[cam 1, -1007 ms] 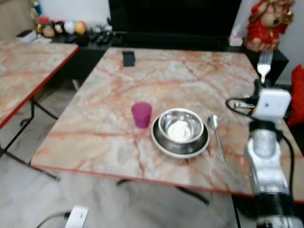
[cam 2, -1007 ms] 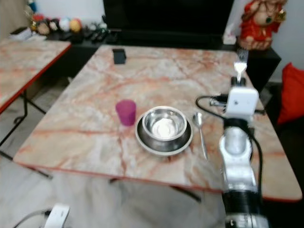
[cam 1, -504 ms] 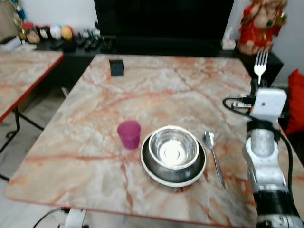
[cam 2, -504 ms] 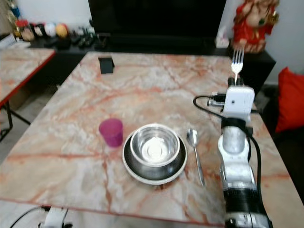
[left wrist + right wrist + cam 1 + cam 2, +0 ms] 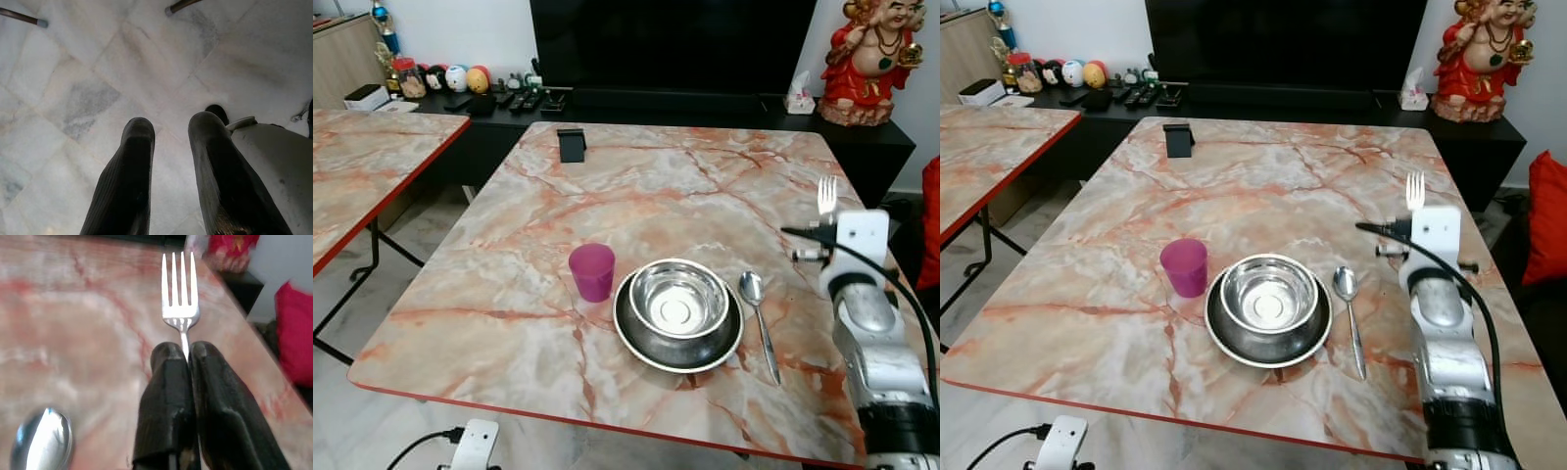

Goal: Setting the table

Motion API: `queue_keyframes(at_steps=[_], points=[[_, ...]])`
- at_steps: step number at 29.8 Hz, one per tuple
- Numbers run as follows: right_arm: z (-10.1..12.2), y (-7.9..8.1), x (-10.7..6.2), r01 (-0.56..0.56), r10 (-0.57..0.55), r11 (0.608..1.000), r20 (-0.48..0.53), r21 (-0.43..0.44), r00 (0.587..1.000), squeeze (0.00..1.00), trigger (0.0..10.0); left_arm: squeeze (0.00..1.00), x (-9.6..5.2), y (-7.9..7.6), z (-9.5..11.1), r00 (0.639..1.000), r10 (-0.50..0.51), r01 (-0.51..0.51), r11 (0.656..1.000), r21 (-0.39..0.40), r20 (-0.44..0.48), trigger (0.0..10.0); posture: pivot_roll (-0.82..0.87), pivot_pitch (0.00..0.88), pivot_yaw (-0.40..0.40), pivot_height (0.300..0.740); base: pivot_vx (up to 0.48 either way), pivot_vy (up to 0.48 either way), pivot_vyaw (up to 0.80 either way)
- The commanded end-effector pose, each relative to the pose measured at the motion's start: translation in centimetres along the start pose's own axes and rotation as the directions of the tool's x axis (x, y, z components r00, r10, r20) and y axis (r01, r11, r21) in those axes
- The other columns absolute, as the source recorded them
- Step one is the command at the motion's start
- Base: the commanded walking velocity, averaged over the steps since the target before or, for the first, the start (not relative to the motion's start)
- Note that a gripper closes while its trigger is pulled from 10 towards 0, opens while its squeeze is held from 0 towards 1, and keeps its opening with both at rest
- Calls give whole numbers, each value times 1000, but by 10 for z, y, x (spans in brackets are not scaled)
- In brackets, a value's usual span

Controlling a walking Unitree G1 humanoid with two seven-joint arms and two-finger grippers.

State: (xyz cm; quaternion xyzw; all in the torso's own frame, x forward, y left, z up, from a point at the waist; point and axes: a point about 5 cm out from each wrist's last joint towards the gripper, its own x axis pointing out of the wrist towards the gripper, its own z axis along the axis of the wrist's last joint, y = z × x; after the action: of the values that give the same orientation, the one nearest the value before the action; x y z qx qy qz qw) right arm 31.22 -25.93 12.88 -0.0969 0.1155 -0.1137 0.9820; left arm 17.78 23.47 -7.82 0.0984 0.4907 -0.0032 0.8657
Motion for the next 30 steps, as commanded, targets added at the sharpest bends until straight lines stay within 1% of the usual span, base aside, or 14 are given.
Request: queue_keyframes(at_steps=[1,3,4,6,7,10,14,19,20,21,25,30], points=[[-1,-3,-3,-33,32,999,-30,-10,999,0,10000,0,0,-1,-3,1000,-9,10,1000,12,-18,10000,-69,0,8,731,0,0,0],[-5,-2,-4,-37,38,999,-61,17,997,0,10000,0,0,-1,-3,1000,-11,11,1000,11,-18,10000,-69,0,6,731,0,0,0],[-9,4,-6,-88,92,995,-89,43,992,0,10000,0,0,-1,-3,1000,-12,12,1000,11,-19,10000,-73,0,6,731,0,0,0],[-14,10,-8,-136,144,988,-129,73,981,0,10000,0,0,-2,-4,1000,-13,13,1000,12,-20,10000,-71,0,3,731,0,0,0],[-14,10,-8,-136,144,988,-129,73,981,0,10000,0,0,-2,-4,1000,-13,13,1000,12,-20,10000,-71,0,3,731,0,0,0],[-20,13,-9,-148,163,984,-179,96,970,0,10000,0,0,-2,-4,1000,-12,12,1000,6,-18,10000,-65,0,-5,731,0,0,0],[-26,19,-11,-184,216,970,-224,156,950,0,10000,0,0,-3,-5,1000,-12,12,1000,3,-19,10000,-64,0,-11,731,0,0,0],[-31,18,-12,-177,216,970,-261,164,941,0,10000,0,0,-4,-5,1000,-12,12,1000,-1,-19,10000,-60,0,-16,731,0,0,0],[-32,21,-13,-181,232,962,-265,204,936,0,10000,0,0,-4,-5,1000,-12,12,1000,-2,-19,10000,-60,0,-16,731,0,0,0],[-33,22,-13,-182,237,959,-268,216,934,0,10000,0,0,-4,-5,1000,-13,13,1000,-2,-19,10000,-60,0,-16,731,0,0,0],[-36,23,-14,-160,216,966,-288,204,933,0,10000,0,0,-4,-5,1000,-12,12,1000,-5,-18,10000,-58,0,-22,731,0,0,0],[-38,23,-16,-147,209,965,-294,219,933,0,10000,0,0,-4,-4,1000,-11,11,1000,-7,-17,10000,-57,0,-22,731,0,0,0]])
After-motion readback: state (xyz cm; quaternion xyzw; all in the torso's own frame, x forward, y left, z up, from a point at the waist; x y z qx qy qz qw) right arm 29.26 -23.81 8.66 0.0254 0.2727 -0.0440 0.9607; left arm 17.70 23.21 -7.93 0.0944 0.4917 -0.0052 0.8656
